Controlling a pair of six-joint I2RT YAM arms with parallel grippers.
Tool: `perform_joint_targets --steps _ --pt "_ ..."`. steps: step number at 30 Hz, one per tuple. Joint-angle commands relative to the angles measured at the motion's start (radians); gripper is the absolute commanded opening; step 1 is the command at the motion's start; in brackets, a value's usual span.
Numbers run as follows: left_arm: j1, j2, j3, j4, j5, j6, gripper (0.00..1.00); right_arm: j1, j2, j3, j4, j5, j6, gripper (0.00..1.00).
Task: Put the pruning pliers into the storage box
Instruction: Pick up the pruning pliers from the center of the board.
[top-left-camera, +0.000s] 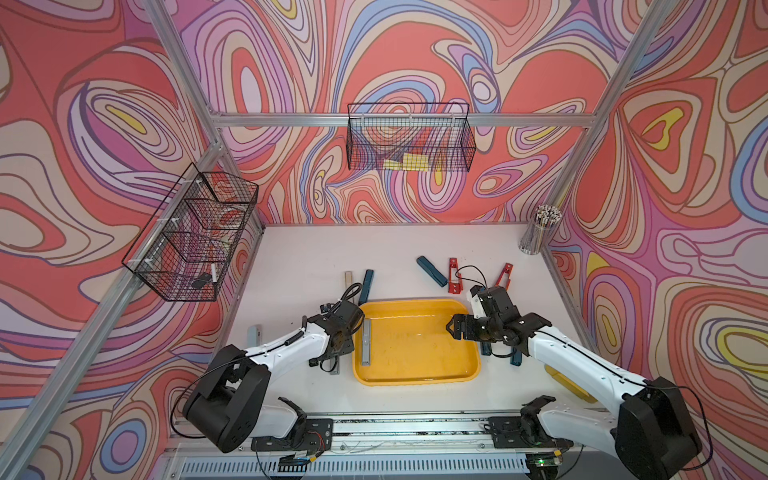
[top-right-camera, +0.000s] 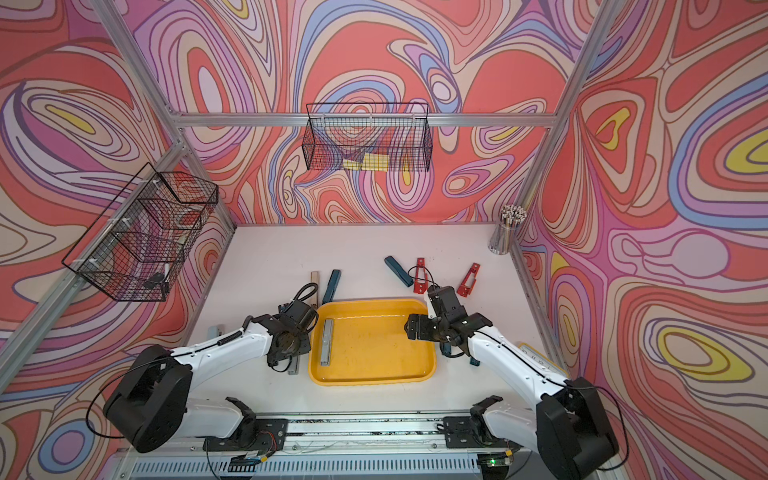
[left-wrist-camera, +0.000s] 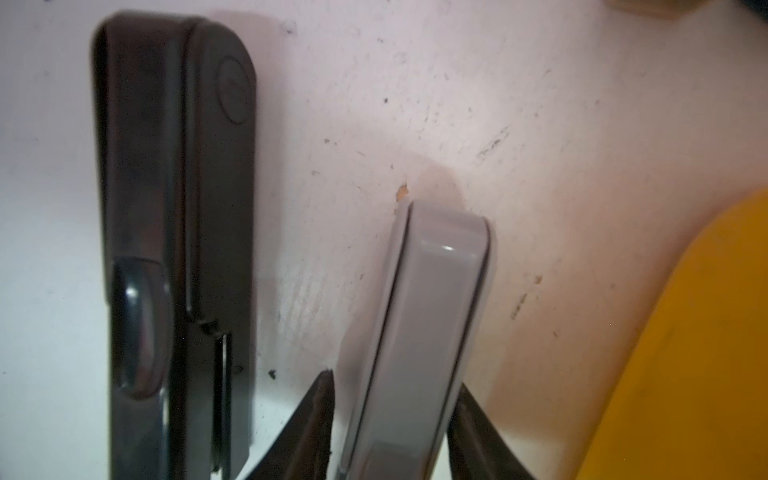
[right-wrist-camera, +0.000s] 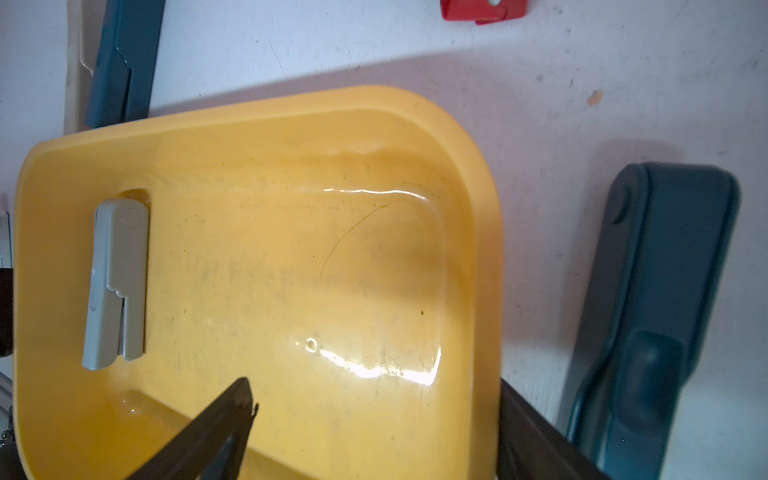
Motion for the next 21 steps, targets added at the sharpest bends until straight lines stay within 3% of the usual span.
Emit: perform_joint_targets --steps 1,9,17,21 --pt "0.008 0.009 -0.009 0.011 -0.003 0.005 0.38 0.005 -0.004 0.033 -0.008 -0.001 0.008 0.9" --pt "0.011 0.006 -0.025 0.0 -0.013 -0.002 0.26 0.005 -0.005 0.032 -0.009 -0.009 0.011 0.9" --pt "0.01 -0.017 -0.034 -0.023 -0.017 -0.018 0.01 0.005 -0.022 0.027 -0.016 -0.006 0.013 0.9" --pt "0.01 -0.042 -0.016 -0.063 -0.033 -0.018 0.0 0.005 -0.022 0.032 -0.02 -0.004 0.011 0.9"
